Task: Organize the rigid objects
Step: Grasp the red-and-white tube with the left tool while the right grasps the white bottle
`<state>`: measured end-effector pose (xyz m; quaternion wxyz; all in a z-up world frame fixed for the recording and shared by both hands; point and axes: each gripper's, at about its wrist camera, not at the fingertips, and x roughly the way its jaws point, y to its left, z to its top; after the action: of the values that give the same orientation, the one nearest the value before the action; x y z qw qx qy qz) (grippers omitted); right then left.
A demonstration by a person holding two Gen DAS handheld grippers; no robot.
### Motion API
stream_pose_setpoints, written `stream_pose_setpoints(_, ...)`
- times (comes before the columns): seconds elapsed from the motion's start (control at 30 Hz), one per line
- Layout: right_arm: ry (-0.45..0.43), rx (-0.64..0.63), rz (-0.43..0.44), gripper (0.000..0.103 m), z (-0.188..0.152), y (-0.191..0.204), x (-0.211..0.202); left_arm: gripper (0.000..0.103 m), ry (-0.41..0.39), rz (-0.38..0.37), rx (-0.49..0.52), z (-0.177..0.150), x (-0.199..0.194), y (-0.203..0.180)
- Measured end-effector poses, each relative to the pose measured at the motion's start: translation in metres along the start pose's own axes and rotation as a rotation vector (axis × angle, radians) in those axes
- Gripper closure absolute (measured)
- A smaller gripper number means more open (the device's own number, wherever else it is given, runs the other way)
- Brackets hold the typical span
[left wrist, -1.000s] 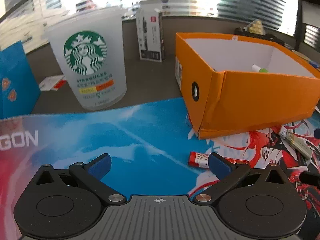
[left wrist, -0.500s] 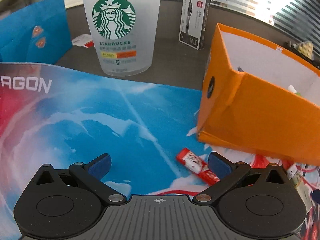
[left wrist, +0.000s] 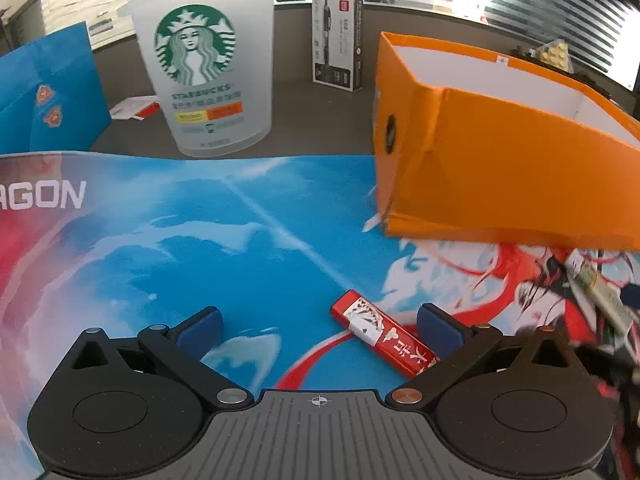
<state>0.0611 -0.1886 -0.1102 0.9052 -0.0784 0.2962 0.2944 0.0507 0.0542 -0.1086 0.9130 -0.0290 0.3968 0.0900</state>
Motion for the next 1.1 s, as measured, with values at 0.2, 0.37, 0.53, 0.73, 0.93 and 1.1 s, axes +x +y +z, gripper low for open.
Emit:
stream_pose_setpoints(0.2, 0.004, 0.012, -0.056, 0.051, 0.003, 0.002, 0.004, 0.0, -0.01, -0.019, 0.017, -0.005, -0.003, 0.02)
stream_pose_setpoints(0.37, 0.004, 0.039, -0.087, 0.074, 0.005, 0.001, 0.004, 0.038, -0.067, -0.046, 0.04, -0.014, -0.015, 0.013)
stream_pose_setpoints(0.53, 0.006, 0.014, -0.114, 0.079, 0.004, 0.006, 0.004, 0.086, -0.097, -0.075, 0.074, -0.018, -0.023, -0.002)
stream_pose_setpoints(0.73, -0.004, -0.032, -0.143, 0.082, 0.002, 0.018, 0.001, 0.087, -0.093, -0.108, 0.03, -0.018, -0.025, 0.005)
stream_pose_setpoints(0.93, -0.031, -0.02, -0.137, 0.082, 0.005, 0.018, -0.009, 0.087, -0.131, -0.108, 0.035, -0.013, -0.041, 0.005)
stream_pose_setpoints(1.1, -0.046, -0.025, -0.139, 0.082, 0.006, 0.02, -0.016, 0.087, -0.157, -0.104, 0.043, -0.006, -0.05, 0.002)
